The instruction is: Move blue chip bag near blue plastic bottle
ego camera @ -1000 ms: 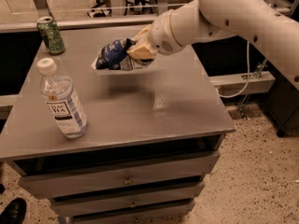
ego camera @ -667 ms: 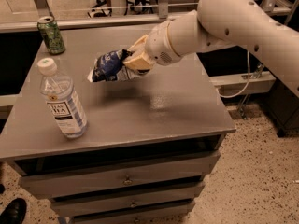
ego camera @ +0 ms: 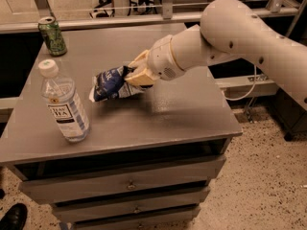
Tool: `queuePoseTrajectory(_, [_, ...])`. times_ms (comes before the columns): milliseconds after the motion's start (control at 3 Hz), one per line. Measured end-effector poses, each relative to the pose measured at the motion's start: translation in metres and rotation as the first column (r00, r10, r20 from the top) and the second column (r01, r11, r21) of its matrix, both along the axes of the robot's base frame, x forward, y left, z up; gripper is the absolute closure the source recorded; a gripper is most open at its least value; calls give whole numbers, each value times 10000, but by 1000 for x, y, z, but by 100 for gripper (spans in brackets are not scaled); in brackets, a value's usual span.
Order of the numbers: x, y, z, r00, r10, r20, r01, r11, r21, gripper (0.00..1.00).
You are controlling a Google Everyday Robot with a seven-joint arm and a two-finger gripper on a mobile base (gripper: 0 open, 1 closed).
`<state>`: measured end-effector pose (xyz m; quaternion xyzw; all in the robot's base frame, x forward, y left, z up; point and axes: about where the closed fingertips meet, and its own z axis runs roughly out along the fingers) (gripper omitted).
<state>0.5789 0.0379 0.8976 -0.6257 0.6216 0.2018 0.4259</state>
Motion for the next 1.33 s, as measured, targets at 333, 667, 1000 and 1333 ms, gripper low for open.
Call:
queuePoseTrajectory(333, [-9,2,-10,9992,324,-212,-325,9995,-25,100])
queuePoseTrajectory(667, [-17,5,-18,9973,639,-353,-643,9979,-115,84])
queuePoseTrajectory(1000, [-21,7,-20,9955,852,-417,-858,9962,-142,60])
queuePoseTrajectory(1333, [-23,8,-22,9943,955,-472,-966,9951,-209,37])
